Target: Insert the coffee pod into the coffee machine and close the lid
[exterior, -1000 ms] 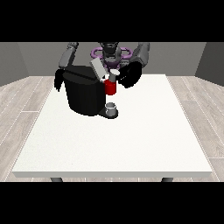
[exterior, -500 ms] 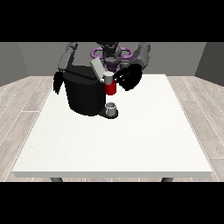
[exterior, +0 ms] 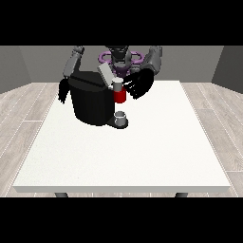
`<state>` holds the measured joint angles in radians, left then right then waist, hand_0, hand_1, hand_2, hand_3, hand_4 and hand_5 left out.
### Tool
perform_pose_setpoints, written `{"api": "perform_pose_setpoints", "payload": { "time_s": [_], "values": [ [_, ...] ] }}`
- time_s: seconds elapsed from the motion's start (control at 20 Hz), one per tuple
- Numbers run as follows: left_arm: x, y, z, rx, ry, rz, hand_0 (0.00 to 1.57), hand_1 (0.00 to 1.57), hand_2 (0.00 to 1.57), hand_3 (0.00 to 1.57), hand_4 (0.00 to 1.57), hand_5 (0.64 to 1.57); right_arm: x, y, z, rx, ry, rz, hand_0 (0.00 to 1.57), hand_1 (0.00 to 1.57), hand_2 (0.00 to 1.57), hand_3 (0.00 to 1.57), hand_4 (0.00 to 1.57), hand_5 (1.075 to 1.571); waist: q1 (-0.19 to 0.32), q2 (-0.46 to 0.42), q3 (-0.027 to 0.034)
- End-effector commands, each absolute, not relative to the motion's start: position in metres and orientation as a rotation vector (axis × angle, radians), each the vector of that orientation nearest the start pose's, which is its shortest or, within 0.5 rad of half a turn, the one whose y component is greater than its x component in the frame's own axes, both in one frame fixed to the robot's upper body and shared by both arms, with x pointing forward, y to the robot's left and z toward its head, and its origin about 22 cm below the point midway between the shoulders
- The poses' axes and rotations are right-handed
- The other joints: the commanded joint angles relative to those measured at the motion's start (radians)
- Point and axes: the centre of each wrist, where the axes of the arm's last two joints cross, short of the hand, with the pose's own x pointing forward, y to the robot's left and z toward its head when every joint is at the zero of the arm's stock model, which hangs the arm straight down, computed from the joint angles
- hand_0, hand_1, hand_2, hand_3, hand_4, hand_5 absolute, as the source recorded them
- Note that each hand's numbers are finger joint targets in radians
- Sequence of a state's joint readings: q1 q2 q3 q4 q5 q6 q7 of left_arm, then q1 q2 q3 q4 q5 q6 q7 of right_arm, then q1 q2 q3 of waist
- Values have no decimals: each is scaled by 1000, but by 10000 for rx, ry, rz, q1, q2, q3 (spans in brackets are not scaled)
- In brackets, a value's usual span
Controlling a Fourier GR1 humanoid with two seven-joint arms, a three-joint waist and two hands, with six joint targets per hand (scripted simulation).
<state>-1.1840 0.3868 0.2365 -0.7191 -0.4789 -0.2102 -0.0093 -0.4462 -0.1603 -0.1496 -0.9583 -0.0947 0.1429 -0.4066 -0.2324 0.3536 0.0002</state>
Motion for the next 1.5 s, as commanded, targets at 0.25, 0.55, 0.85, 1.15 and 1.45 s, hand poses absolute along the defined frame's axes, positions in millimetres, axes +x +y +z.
{"api": "perform_pose_setpoints", "payload": {
  "time_s": [0.25,0.55,0.85,1.15,1.45],
  "values": [
    [434,193,117,642,-17770,-6678,0,0,0,0,0,1571,293,-333,-71,18,-16561,-1314,0,0,0,0,224,1571,1890,-1637,7],
    [391,226,17,-1122,-17104,-4223,0,0,0,0,0,1571,241,-338,-106,-143,-15583,-1093,0,0,0,0,268,1571,2355,-3243,-13],
    [320,268,-70,-1922,-15225,-2793,0,0,0,0,366,1571,211,-282,-129,212,-14661,-708,0,0,0,0,0,1571,2343,-5170,-21],
    [277,303,-100,-1308,-13948,-1854,0,0,0,0,234,1571,223,-218,-103,1143,-14980,944,0,0,0,0,0,1571,1808,-6260,-16],
    [214,319,-136,-1049,-12684,-1403,0,0,0,0,317,1571,216,-199,-71,1775,-15642,1560,0,0,0,0,268,1571,1639,-7586,-6]
  ]
}}
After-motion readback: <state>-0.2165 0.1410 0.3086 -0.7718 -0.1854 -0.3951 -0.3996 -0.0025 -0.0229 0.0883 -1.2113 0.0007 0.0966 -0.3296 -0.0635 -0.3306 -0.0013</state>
